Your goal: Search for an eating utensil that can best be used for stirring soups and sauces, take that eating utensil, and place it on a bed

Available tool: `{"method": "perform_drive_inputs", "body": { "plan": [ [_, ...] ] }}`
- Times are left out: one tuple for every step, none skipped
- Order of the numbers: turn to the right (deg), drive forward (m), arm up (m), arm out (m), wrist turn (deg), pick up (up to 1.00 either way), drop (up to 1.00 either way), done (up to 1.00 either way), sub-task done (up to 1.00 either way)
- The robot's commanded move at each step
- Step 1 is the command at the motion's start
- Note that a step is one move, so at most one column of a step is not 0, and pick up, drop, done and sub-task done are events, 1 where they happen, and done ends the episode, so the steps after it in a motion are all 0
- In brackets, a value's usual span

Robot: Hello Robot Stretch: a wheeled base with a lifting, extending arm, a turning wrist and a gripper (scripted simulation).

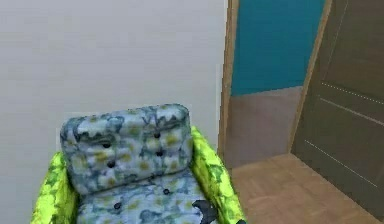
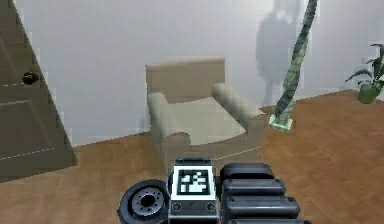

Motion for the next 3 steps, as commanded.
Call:
{"method": "perform_drive_inputs", "body": {
  "plan": [
    [45.0, 0.0, 0.0, 0.0, 0.0, 0.0, 0.0, 0.0, 0.0],
    [45.0, 0.0, 0.0, 0.0, 0.0, 0.0, 0.0, 0.0, 0.0],
    [45.0, 0.0, 0.0, 0.0, 0.0, 0.0, 0.0, 0.0, 0.0]
  ]
}}
